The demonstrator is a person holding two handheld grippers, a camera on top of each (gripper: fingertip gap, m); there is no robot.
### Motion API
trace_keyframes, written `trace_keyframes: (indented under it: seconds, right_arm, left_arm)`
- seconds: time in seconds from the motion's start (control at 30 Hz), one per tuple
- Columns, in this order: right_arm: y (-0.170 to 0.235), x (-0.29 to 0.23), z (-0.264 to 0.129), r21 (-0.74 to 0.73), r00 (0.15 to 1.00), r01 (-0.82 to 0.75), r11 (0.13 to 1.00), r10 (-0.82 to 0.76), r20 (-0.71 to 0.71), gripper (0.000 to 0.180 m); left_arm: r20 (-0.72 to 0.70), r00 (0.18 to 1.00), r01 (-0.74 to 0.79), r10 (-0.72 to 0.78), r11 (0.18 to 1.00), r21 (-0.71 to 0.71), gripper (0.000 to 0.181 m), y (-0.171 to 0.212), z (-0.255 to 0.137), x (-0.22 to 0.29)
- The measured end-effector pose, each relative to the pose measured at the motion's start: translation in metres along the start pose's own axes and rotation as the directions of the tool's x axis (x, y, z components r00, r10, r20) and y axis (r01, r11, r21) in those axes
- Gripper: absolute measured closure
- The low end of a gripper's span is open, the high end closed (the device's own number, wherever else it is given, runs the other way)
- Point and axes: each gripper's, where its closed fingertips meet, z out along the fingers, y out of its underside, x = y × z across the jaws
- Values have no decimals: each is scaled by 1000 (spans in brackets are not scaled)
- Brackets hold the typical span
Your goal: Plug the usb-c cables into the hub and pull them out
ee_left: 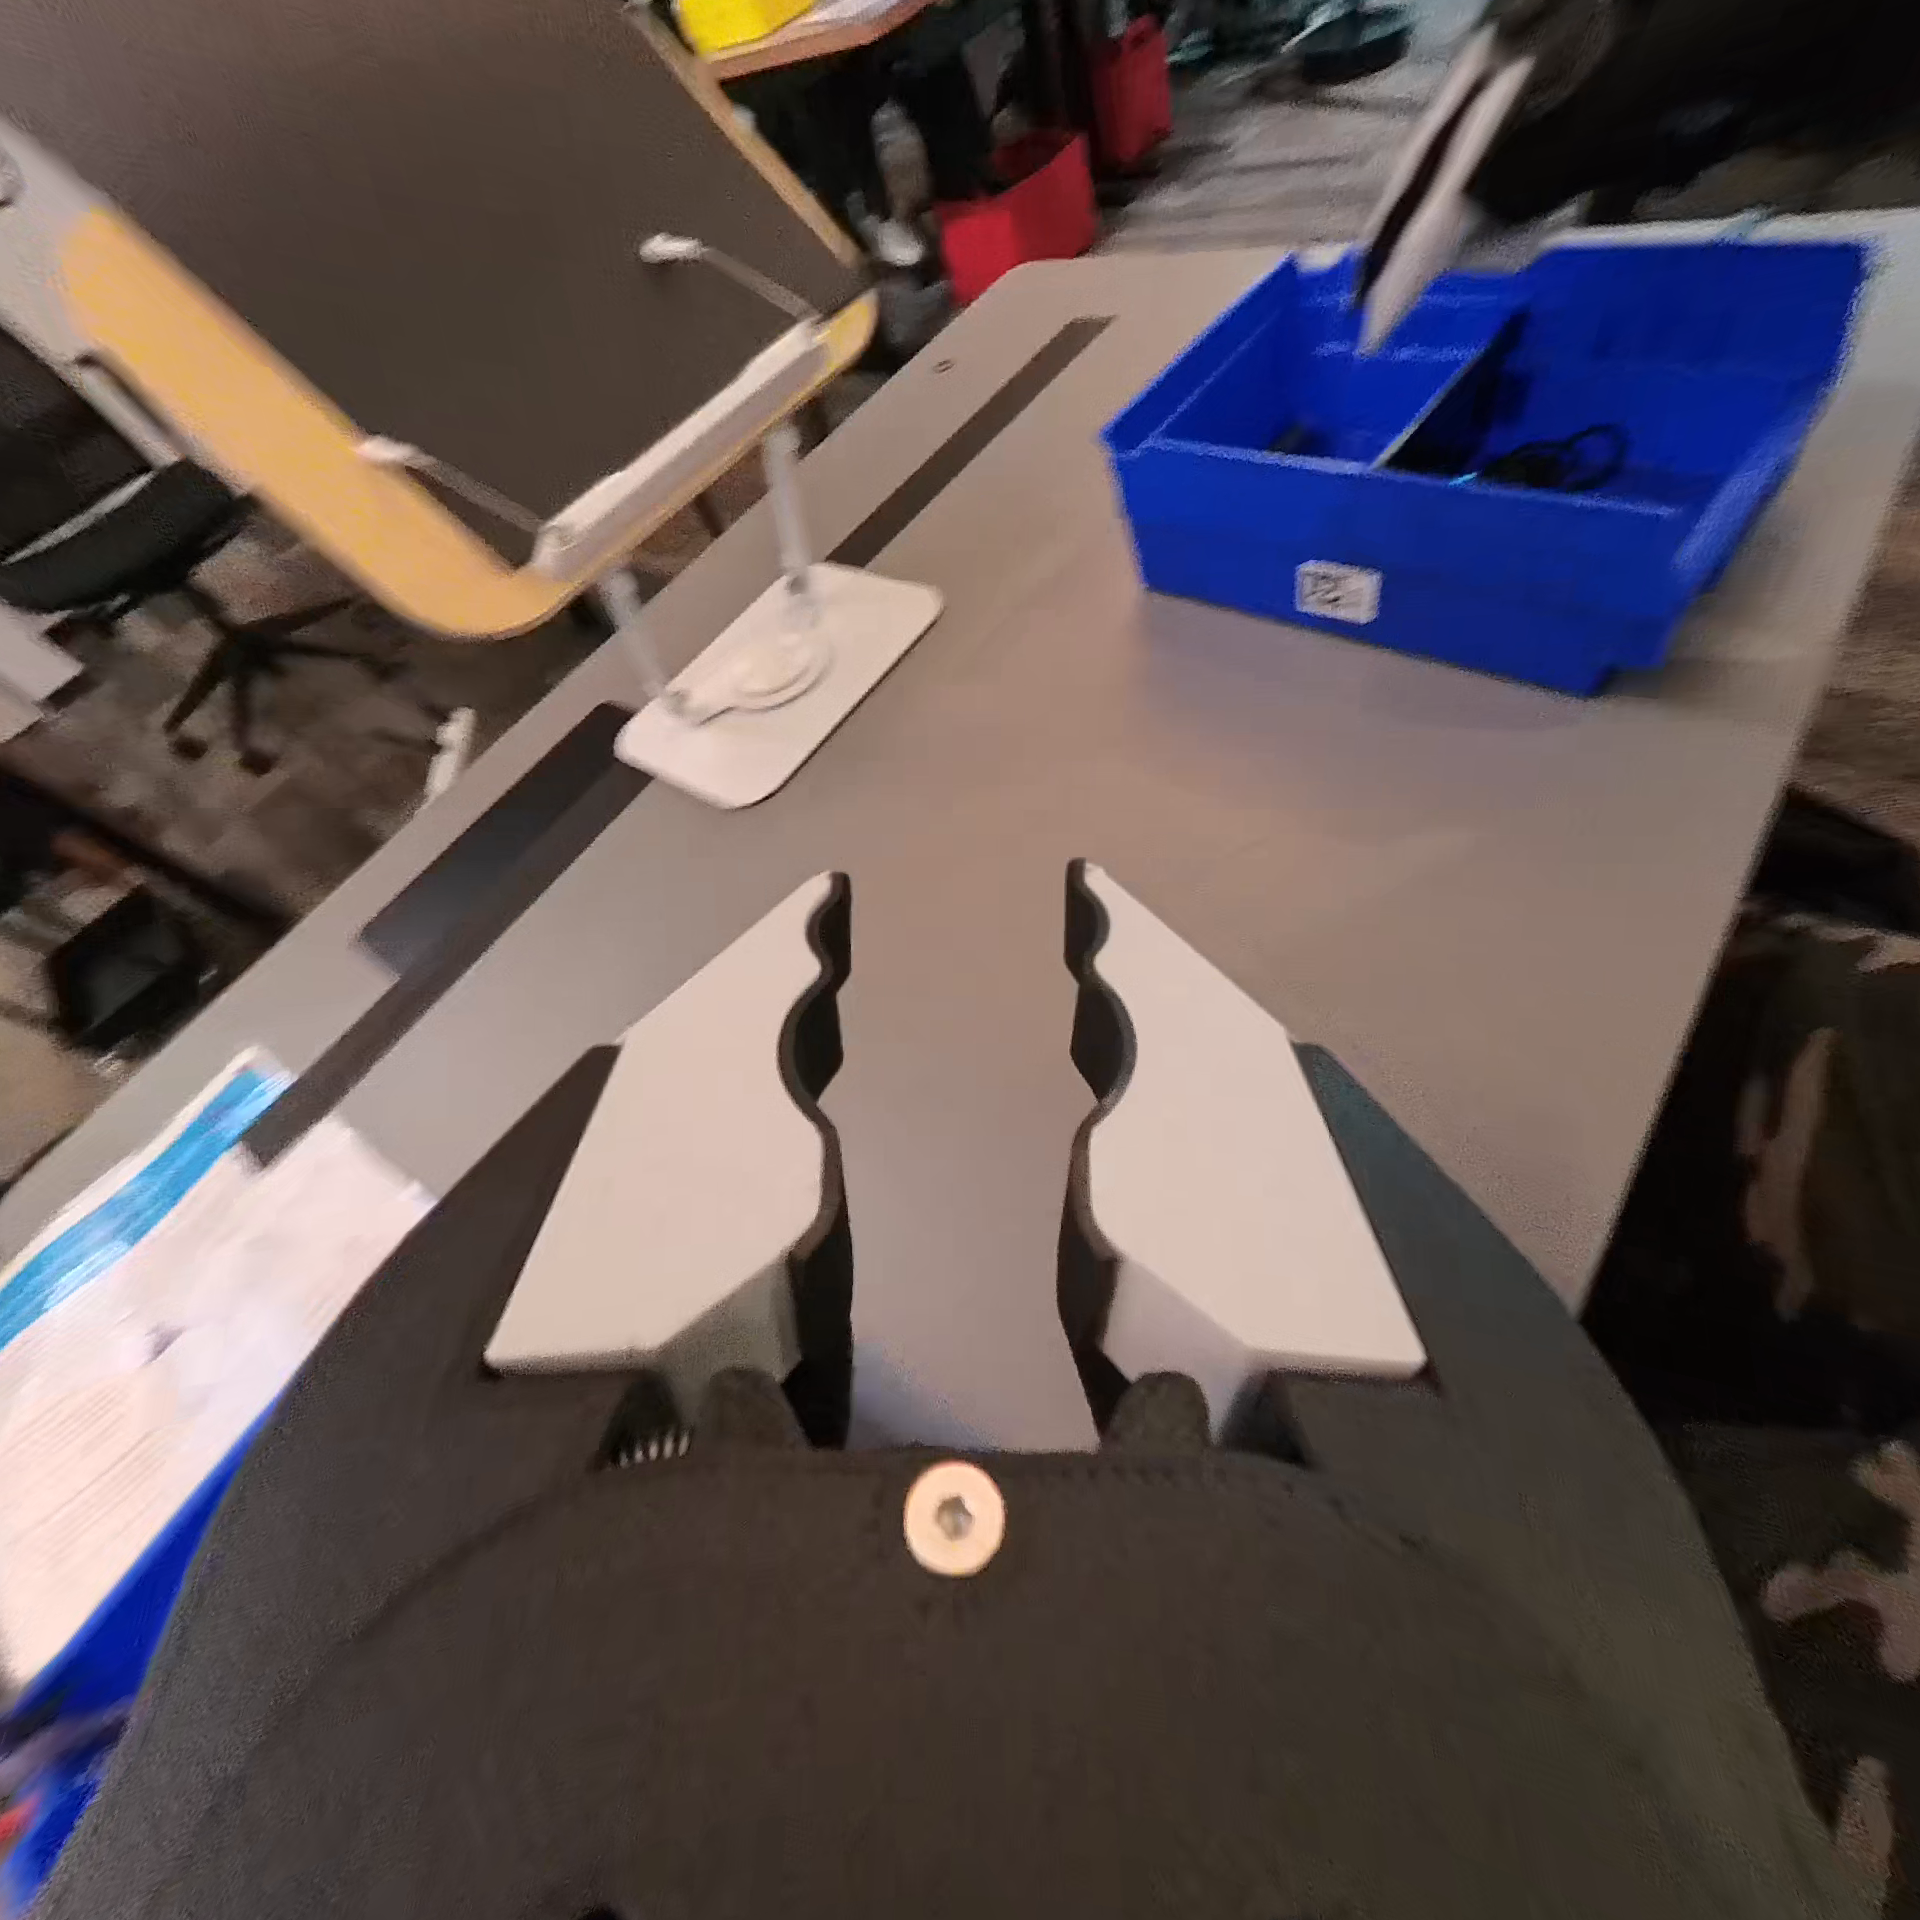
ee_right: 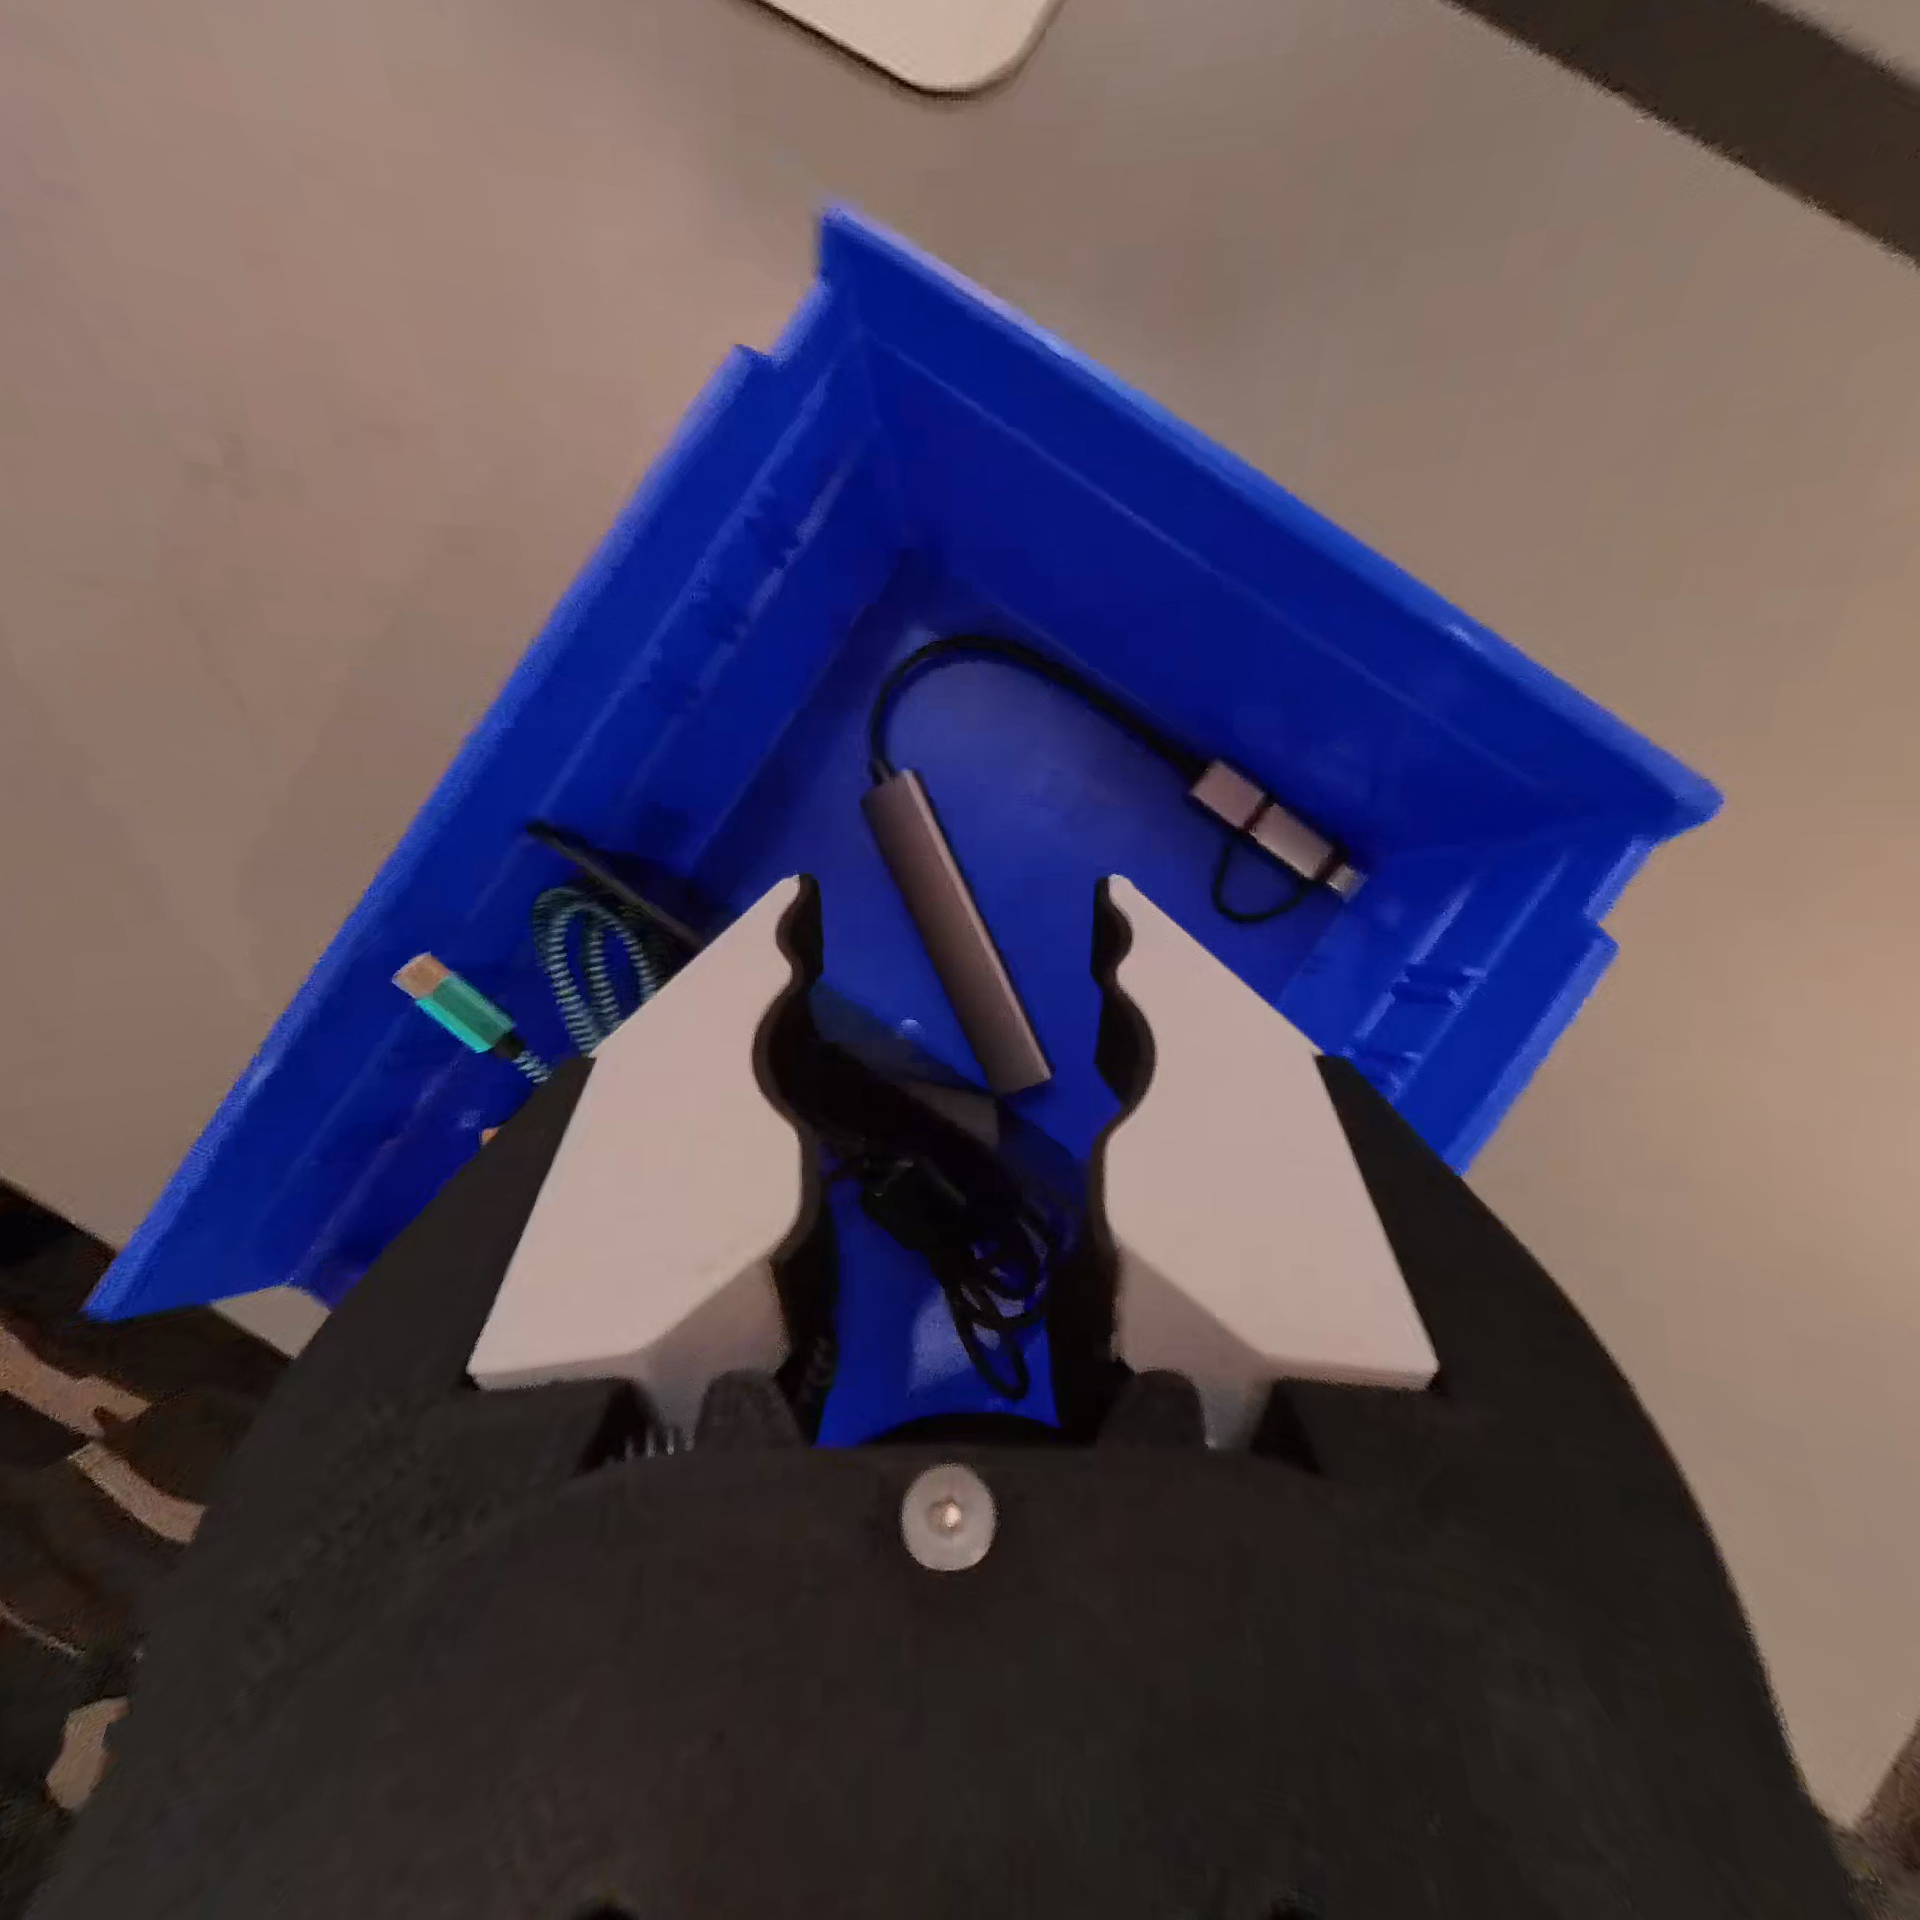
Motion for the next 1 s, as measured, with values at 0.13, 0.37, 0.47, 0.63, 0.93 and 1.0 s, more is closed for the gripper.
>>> trace_keyframes:
  seconds: [0.13, 0.37, 0.47, 0.63, 0.93, 1.0]
  right_arm:
    - [-3, -29, -19, 67, 996, 87, 994, -89, 19, 135]
    - [-10, -78, -49, 235, 983, 114, 965, -143, 111, 144]
    - [-9, -88, -52, 250, 982, 130, 959, -160, 103, 145]
    - [-9, -107, -57, 289, 971, 146, 946, -192, 140, 147]
    - [-14, -125, -57, 315, 956, 181, 932, -241, 165, 149]
    - [-14, -129, -59, 324, 953, 188, 927, -252, 168, 149]
  left_arm:
    - [172, 985, 1, 27, 987, -159, 150, 32, -43, -69]
    - [152, 988, 109, -35, 855, -507, 142, 126, -76, -117]
    - [164, 977, 213, -140, 731, -648, 140, 167, -84, -119]
    - [336, 873, 484, -353, 714, -506, 139, 185, -97, -155]
    - [404, 881, 432, -245, 766, -477, 121, 222, -61, -200]
    - [385, 898, 405, -215, 746, -529, 158, 233, -58, -201]
